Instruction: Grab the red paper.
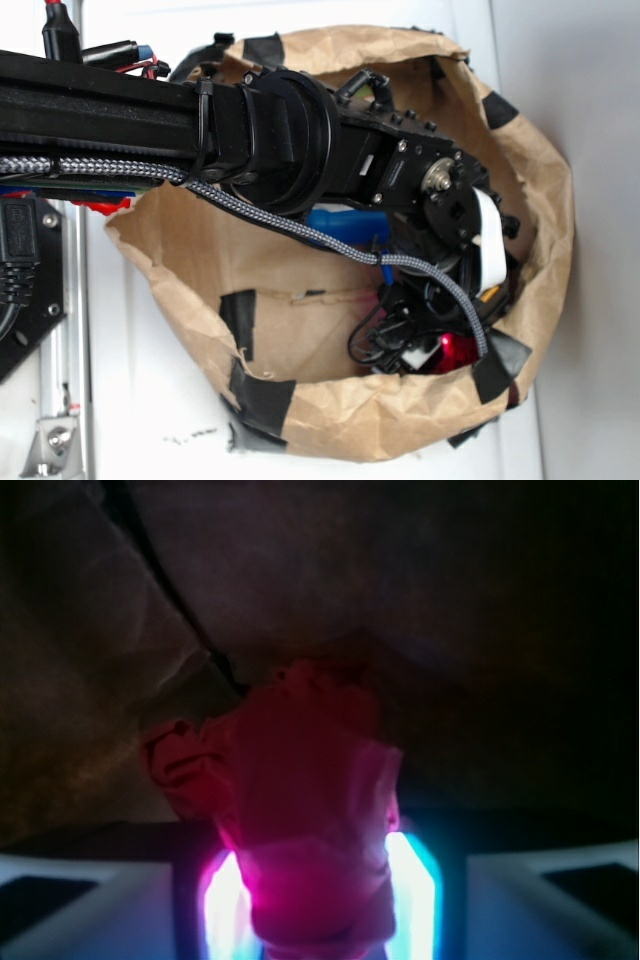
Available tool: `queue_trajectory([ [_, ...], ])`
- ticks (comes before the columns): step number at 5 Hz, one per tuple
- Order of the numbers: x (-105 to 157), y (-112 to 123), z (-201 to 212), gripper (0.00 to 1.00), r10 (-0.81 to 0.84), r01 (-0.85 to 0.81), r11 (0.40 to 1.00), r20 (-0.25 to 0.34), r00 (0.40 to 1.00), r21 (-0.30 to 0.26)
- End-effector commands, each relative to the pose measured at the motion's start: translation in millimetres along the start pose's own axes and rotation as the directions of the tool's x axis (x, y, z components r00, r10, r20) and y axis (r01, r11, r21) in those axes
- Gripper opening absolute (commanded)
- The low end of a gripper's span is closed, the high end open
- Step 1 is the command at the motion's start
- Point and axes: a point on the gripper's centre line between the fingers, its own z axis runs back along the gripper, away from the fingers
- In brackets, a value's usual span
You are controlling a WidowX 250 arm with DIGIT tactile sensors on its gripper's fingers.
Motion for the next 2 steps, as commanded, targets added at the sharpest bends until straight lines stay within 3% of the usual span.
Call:
queue_trajectory([
  [1, 13.4, -2.3, 18.0, 0.00, -0.037, 0.036, 0.998, 0.030, 0.999, 0.052],
  [2, 11.6, -3.1, 21.1, 0.00, -0.036, 0.034, 0.998, 0.024, 0.999, 0.052],
])
